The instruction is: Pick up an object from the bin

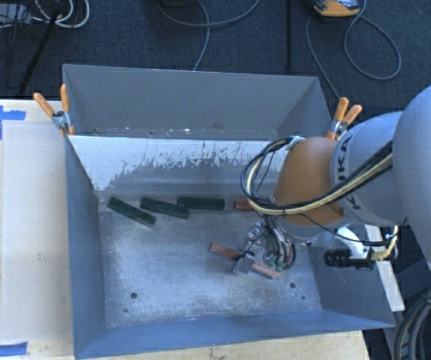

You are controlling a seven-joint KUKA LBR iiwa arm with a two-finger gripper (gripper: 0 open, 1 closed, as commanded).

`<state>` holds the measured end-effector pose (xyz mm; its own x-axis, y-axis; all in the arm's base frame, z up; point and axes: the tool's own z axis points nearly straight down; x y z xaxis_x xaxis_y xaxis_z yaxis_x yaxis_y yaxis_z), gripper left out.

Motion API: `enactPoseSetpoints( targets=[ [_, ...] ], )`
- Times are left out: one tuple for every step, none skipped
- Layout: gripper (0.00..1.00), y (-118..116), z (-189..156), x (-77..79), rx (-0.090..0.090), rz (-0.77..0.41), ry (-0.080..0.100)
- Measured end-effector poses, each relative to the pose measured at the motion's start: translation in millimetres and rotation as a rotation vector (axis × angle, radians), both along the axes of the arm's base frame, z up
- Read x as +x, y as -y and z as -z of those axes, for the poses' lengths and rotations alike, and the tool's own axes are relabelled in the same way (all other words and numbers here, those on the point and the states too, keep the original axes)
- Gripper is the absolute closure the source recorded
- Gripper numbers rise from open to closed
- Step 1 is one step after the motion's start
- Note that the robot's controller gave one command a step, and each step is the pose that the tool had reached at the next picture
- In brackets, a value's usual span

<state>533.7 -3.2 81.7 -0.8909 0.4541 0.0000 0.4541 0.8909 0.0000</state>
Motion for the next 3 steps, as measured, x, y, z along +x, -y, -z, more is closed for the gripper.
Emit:
enactPoseSetpoints(
  targets=[
    [1.0,0,-22,0.1,0.0,-0.003,0.001],
    [1.0,1,-53,0.3,0.0,-0.006,0.001],
    [1.0,1,-73,0.7,0.0,-0.01,0.001]
  ],
)
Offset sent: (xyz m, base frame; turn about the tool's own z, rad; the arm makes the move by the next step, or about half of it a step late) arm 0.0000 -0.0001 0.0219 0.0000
